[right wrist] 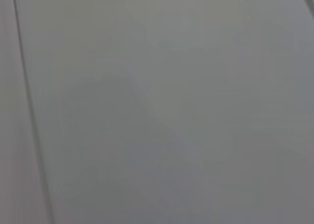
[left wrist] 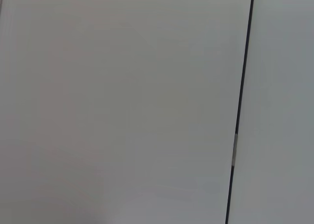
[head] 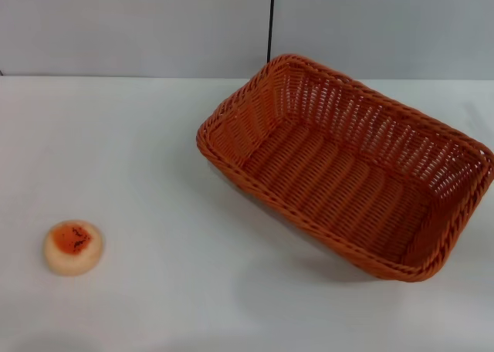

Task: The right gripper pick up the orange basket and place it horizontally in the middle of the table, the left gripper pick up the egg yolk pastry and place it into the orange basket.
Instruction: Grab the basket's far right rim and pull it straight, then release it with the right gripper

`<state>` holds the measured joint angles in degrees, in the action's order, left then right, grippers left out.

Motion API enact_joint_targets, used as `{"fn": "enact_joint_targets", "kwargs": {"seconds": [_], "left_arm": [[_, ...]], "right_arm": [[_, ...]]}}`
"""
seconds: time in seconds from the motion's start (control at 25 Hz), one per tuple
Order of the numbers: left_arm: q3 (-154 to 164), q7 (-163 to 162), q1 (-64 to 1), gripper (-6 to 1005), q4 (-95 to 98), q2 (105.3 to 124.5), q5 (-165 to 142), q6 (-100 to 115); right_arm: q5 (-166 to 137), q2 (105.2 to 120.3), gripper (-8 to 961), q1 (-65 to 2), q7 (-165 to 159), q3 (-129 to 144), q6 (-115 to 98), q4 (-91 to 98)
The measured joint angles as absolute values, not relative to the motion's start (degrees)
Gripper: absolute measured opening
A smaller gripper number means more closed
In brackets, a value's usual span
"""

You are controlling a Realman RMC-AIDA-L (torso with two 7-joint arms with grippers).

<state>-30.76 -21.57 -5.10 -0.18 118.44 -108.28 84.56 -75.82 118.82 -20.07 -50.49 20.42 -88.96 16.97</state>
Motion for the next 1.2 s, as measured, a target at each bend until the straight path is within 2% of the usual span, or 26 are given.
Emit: {"fn": "enact_joint_targets", "kwargs": {"seconds": [0.48,0.6,0.8,0.96,1.2], "left_arm": [[-30.7,-21.5,-5.6,813,-1.3,118.48,-108.4,81.0],[-30.7,-21.3,-5.8,813,-1.7,118.49,-108.5,80.8],[-30.7,-21.5,-5.9,813,-1.8,118.41,-108.6,80.8],[-30.7,-21.6,-5.8,812,-1.8,118.39,-108.6,80.8],[-30.8,-21.6,-5.5,812,-1.8,118.39,-108.5,80.8]], "right_arm": [[-116.8,118.55,652,-24.6,-112.1,29.7,-86.6,65.2],[-127.3,117.64,652,-27.8,-121.3,32.9,-92.0,72.9],[-137.6,114.74,653,-35.3,-128.6,33.1,-102.7,73.8],[-142.8,114.12,653,-38.3,-131.2,34.1,-103.7,72.6],[-144.7,113.94,652,-39.0,-131.5,36.7,-99.6,68.4]]}}
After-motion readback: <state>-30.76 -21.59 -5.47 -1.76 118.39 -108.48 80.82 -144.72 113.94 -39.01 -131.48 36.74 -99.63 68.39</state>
